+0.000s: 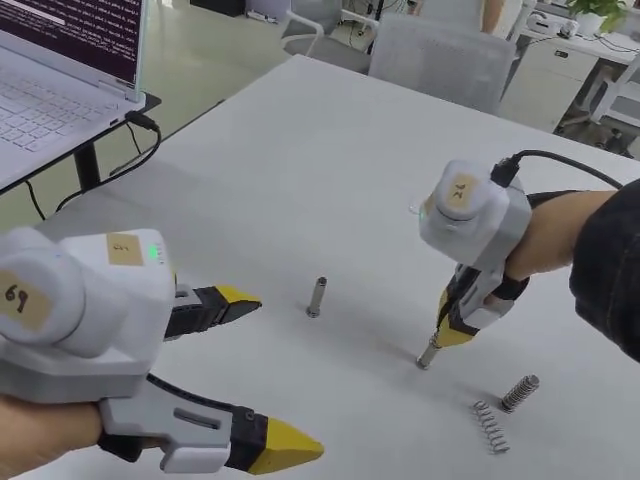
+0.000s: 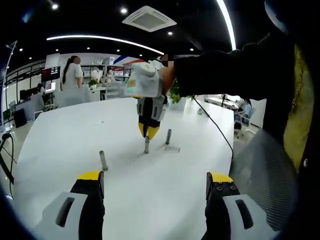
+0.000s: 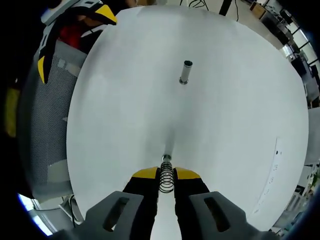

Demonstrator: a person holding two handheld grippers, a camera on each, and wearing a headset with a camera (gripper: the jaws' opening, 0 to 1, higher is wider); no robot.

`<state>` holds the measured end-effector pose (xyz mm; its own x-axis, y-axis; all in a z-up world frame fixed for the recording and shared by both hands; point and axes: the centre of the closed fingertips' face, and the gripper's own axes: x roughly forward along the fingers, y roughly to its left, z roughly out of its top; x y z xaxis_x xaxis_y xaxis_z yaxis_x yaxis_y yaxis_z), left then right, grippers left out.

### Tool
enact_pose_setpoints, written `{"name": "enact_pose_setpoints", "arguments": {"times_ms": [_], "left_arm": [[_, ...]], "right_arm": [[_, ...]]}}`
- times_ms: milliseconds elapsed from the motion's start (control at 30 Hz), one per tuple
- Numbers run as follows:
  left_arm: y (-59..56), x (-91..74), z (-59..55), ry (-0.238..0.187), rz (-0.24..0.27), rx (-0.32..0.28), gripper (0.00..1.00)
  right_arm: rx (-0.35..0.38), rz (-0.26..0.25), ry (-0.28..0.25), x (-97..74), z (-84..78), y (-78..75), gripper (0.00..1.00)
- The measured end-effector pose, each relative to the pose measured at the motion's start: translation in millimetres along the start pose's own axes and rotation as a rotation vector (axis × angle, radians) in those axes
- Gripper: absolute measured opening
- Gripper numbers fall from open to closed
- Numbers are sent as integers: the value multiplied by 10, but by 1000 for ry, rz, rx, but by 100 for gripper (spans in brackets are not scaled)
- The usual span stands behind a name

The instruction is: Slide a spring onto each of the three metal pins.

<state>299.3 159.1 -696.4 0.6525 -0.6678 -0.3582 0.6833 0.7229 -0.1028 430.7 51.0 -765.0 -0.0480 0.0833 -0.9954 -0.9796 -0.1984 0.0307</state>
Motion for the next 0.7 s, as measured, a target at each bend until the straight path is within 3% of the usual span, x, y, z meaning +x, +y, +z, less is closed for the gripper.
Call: {"name": "enact_pose_setpoints", "arguments": {"times_ms": [700], "left_arm": [[2, 1, 3, -2, 3, -1, 81]], "right_arm": [[8, 10, 1, 127, -28, -22, 9]]}}
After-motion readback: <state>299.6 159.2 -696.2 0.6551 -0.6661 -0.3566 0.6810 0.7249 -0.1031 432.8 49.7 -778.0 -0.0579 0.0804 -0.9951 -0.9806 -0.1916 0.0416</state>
